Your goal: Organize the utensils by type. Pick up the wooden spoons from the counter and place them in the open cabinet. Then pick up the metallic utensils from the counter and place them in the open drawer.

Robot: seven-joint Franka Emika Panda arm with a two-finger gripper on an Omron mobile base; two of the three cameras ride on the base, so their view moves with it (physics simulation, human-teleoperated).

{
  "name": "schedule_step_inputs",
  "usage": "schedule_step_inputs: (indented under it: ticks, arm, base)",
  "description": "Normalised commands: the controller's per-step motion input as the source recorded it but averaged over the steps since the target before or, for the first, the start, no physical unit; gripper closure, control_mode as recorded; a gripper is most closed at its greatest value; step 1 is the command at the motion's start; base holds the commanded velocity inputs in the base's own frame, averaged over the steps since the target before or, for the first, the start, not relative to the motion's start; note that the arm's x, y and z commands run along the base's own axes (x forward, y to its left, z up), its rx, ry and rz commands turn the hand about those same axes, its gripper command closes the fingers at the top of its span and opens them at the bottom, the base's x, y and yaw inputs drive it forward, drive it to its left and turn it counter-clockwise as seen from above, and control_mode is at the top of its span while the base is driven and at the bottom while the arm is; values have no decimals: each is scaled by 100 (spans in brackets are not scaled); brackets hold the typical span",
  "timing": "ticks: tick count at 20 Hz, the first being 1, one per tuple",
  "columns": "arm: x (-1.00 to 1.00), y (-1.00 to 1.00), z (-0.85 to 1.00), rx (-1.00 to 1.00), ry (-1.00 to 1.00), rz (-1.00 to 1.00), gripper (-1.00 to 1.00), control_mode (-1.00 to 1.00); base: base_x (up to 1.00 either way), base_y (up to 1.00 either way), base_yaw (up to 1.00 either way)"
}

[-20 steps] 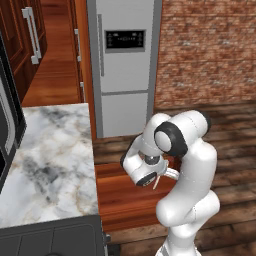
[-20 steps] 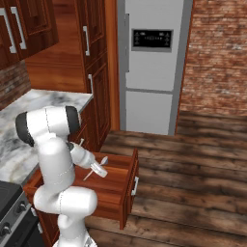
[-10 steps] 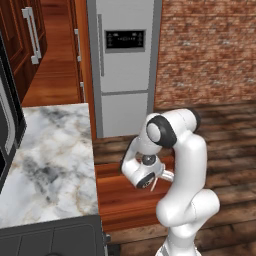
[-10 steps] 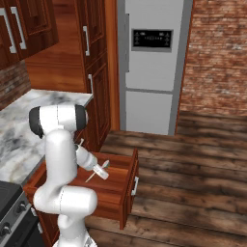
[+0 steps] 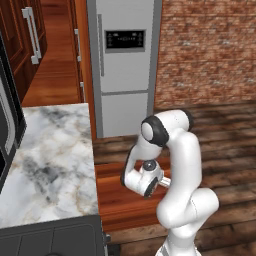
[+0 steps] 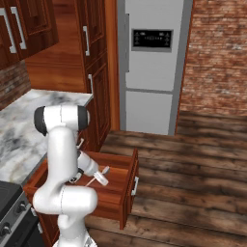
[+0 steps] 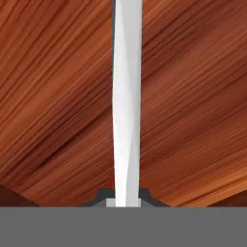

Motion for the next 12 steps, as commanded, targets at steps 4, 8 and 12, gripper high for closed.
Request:
schedule_step_inputs:
  ticks: [4, 8, 12]
  arm:
    - [0, -6, -48, 4, 0, 0, 100, -100]
    - [0, 0, -43, 2, 0, 0, 100, -100]
    - [3, 0, -32, 0, 0, 0, 100, -100]
  base:
    - [0, 0, 0]
    - [0, 0, 0]
    - [0, 0, 0]
